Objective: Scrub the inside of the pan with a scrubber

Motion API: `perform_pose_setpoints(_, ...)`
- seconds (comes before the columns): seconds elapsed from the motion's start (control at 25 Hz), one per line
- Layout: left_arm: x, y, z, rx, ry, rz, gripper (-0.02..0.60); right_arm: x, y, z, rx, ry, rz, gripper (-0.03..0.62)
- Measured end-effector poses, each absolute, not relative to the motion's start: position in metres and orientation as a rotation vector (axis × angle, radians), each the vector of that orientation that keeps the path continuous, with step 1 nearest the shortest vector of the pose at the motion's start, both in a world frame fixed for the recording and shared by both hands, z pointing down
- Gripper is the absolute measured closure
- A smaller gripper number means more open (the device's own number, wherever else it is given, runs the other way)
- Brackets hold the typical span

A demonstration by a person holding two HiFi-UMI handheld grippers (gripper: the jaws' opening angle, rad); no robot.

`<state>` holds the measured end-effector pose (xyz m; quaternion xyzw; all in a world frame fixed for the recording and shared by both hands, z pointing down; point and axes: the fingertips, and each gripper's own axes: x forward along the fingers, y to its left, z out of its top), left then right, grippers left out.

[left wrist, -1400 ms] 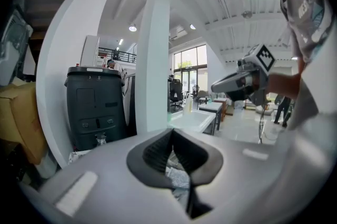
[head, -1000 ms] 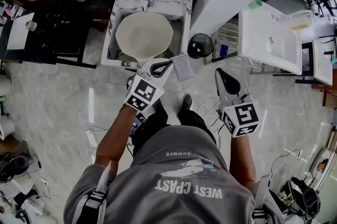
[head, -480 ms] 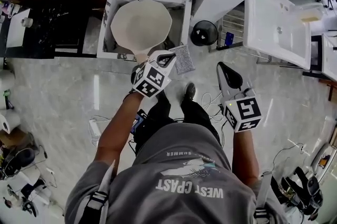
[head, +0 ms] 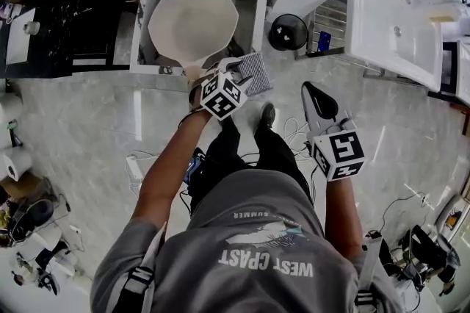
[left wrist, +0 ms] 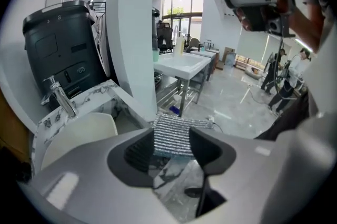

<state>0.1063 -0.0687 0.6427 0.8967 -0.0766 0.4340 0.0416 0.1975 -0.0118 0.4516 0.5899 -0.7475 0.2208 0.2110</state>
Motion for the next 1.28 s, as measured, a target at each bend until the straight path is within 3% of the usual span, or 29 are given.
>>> perform_pose_setpoints(0.12,0.111,-0.067,0.662,2.726,-0.229,1.380,0.333,0.199,-0.009,0.460,1.636,-2.072,0.622,0.592)
perform_pose_setpoints(0.28,0.118,-0.067,0.680,2.717,-0.226,1.416,0.313,0.202,-0.006,0.468,1.630,-2.065,0.642,0.592)
perform_pose_setpoints(0.64,0.127,-0.071,0.682,2.703,-0.185,1.352,0.331,0.208,-0.002,0.478,1.627,-2.052,0.671,0.592)
perform_pose_setpoints(0.8,0.126,-0.069,0.682,2.693,-0.157,1.352,0.385,0.208,-0.004,0.481,1.627,-2.051,0.673,0.592)
perform_pose_setpoints(0.96,0.126,-0.068,0.681,2.675,-0.153,1.323,0.556,0.206,-0.007,0.480,1.626,-2.052,0.672,0.592)
perform_pose_setpoints(1.28,0.126,-0.066,0.682,2.694,-0.154,1.333,0.575,0.200,-0.011,0.483,1.619,-2.046,0.675,0.592)
